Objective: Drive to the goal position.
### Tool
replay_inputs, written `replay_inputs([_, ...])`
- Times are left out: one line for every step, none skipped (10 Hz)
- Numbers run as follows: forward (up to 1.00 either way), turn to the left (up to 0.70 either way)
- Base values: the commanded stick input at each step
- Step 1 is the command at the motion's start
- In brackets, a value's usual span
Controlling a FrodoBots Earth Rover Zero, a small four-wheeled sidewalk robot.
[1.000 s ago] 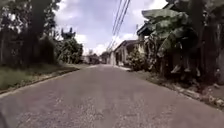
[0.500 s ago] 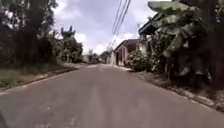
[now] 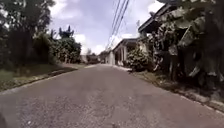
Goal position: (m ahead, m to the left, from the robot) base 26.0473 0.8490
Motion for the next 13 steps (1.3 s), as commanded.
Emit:
replay_inputs([0.7, 0.0])
replay_inputs([0.7, 0.0])
replay_inputs([0.7, 0.0])
replay_inputs([0.7, 0.0])
replay_inputs([0.7, 0.0])
replay_inputs([0.7, 0.0])
replay_inputs([0.69, 0.0])
replay_inputs([0.69, 0.0])
replay_inputs([0.7, 0.0])
replay_inputs([0.7, 0.0])
replay_inputs([0.7, 0.0])
replay_inputs([0.7, 0.0])
replay_inputs([0.7, 0.0])
